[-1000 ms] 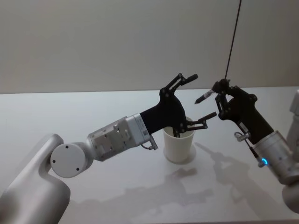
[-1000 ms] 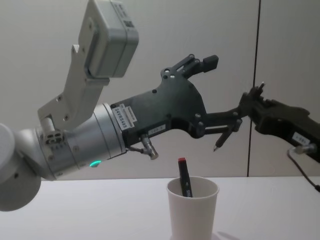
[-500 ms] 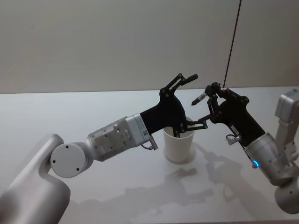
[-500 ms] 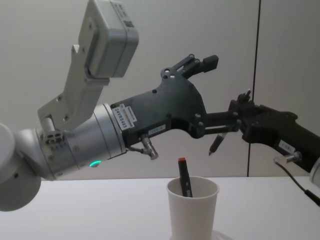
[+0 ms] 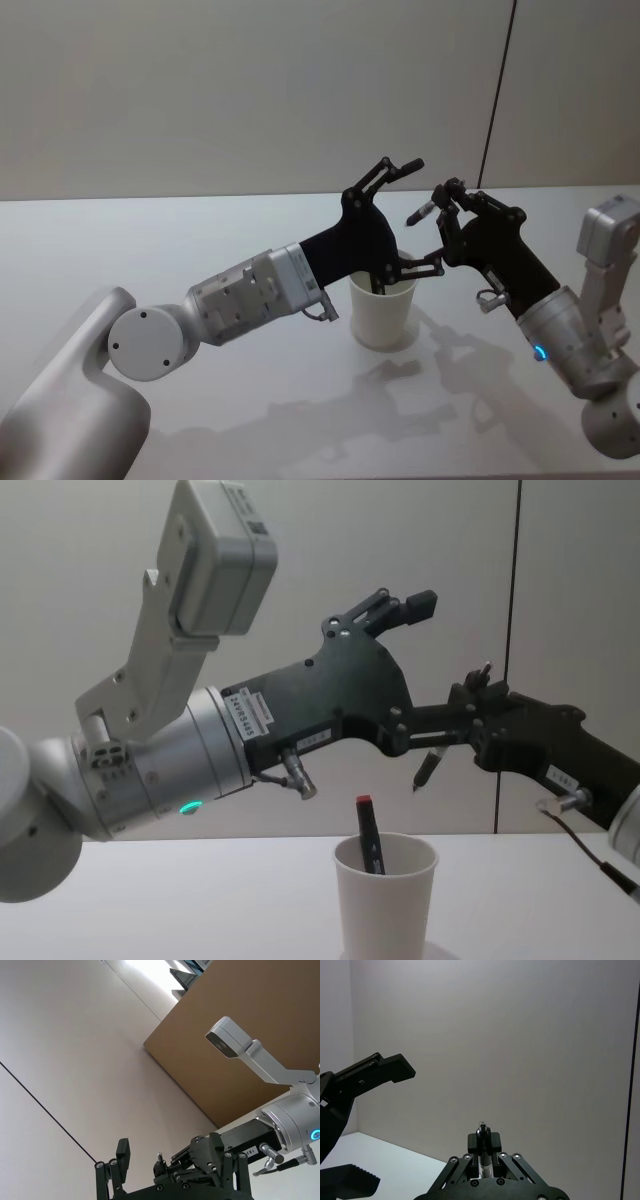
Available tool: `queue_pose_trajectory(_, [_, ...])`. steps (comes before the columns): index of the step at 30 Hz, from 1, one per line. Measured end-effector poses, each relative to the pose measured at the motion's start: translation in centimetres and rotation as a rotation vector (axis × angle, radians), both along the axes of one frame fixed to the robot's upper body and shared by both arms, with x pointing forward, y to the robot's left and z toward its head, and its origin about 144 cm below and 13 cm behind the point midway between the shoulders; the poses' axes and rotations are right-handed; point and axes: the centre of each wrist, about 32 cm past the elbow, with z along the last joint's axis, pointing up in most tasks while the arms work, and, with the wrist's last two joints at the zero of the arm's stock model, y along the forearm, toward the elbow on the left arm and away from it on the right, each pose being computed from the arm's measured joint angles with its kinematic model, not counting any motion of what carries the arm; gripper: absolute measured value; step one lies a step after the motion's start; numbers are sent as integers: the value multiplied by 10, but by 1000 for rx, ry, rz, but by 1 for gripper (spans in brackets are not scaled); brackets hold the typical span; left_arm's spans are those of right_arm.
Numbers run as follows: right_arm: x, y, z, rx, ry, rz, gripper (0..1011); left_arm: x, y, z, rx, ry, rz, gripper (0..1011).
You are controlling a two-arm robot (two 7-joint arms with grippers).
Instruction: Place the pen into the pen holder.
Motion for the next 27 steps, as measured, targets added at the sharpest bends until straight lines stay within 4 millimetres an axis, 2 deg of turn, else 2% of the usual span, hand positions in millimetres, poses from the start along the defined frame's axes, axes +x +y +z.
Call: queue_pose_trajectory(27, [8,-5,-3,32,32,3,130,0,0,0,0,0,0,1004])
